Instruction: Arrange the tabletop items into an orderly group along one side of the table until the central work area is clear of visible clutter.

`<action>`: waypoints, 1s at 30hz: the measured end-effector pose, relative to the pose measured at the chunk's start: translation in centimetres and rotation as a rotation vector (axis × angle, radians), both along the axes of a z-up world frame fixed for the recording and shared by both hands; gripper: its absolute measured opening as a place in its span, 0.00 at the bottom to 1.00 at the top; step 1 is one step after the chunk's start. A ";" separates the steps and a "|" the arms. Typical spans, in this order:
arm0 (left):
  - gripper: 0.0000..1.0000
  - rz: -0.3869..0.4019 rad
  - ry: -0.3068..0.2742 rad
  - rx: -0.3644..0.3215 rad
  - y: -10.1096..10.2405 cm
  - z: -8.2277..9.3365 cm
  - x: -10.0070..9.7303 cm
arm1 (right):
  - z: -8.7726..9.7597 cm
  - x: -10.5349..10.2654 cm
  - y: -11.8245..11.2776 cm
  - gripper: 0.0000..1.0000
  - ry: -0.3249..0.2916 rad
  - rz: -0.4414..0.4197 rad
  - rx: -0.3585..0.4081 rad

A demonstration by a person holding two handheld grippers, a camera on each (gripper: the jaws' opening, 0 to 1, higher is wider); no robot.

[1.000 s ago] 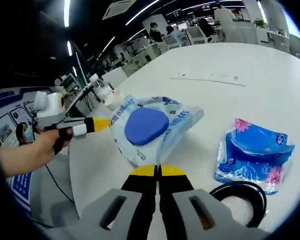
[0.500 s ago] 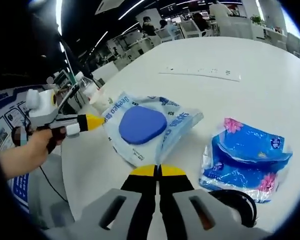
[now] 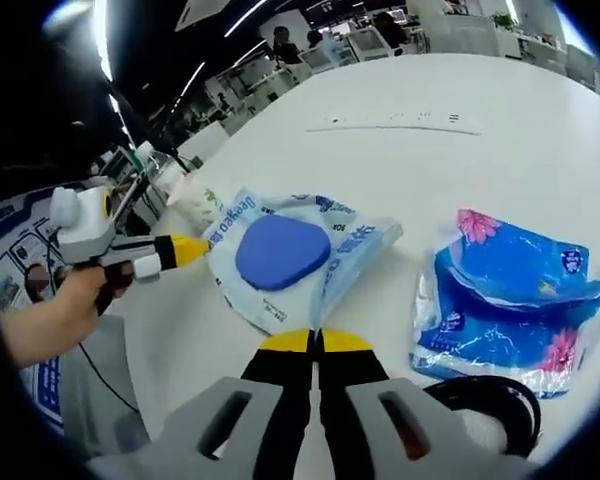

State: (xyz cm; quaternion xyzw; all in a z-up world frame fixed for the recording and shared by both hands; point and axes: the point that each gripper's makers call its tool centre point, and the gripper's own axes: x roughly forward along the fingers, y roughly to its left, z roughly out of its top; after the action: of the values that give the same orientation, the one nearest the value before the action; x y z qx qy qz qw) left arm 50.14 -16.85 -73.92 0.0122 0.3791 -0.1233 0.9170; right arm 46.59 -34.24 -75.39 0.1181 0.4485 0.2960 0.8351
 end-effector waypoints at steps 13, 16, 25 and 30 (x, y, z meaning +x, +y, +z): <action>0.00 0.024 0.025 0.008 0.1 -1.4 -0.5 | -0.8 -0.3 -0.1 0.00 0.047 -0.047 0.061; 0.00 0.035 0.020 0.004 0.2 -1.5 -0.7 | -0.7 -0.5 0.1 0.00 0.021 -0.020 0.034; 0.00 0.077 0.013 -0.030 0.2 -1.5 -0.7 | -1.1 -0.5 0.0 0.00 0.030 -0.036 0.037; 0.00 0.093 0.003 -0.027 0.2 -1.5 -0.7 | -0.8 -0.7 0.1 0.00 0.010 -0.026 0.028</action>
State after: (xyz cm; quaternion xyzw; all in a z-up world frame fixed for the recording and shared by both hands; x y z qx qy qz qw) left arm 49.43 -16.70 -75.45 -0.0181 0.3788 -0.0858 0.9213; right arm 45.93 -34.19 -76.20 0.1370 0.4471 0.2908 0.8347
